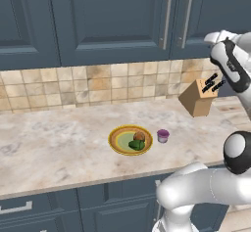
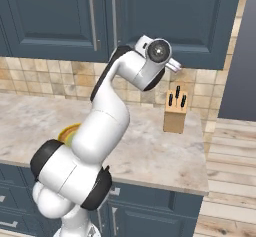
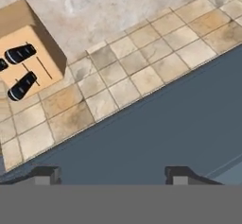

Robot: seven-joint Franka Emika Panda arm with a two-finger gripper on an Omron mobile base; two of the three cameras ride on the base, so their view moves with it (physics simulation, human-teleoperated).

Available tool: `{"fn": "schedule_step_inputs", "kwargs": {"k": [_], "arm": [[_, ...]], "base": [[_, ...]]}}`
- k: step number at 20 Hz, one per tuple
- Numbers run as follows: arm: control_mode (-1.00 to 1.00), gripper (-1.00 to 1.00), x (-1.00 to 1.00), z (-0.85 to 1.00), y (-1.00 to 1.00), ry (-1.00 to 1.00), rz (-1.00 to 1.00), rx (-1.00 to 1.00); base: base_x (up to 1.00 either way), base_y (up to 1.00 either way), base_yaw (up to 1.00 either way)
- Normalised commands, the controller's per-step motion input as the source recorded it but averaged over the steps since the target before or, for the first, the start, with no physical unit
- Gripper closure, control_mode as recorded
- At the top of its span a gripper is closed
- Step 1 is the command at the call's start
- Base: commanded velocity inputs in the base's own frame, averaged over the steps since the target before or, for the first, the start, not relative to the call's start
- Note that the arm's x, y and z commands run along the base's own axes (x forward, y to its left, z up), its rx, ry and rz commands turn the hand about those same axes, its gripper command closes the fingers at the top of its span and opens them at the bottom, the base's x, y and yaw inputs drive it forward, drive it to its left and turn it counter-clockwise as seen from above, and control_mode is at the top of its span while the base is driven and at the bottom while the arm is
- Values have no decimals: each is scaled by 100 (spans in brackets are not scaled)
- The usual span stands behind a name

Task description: Pick the avocado and bread from the counter and place them on the plate. Then pick the jam from the cabinet and place it next to the plate. Lastly close the cabinet door.

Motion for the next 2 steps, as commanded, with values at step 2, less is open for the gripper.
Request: {"fn": "schedule_step_inputs", "kwargs": {"k": [2], "arm": [[-100,-100,44,-18,18,0,-3,-6]], "base": [[0,0,0]]}}
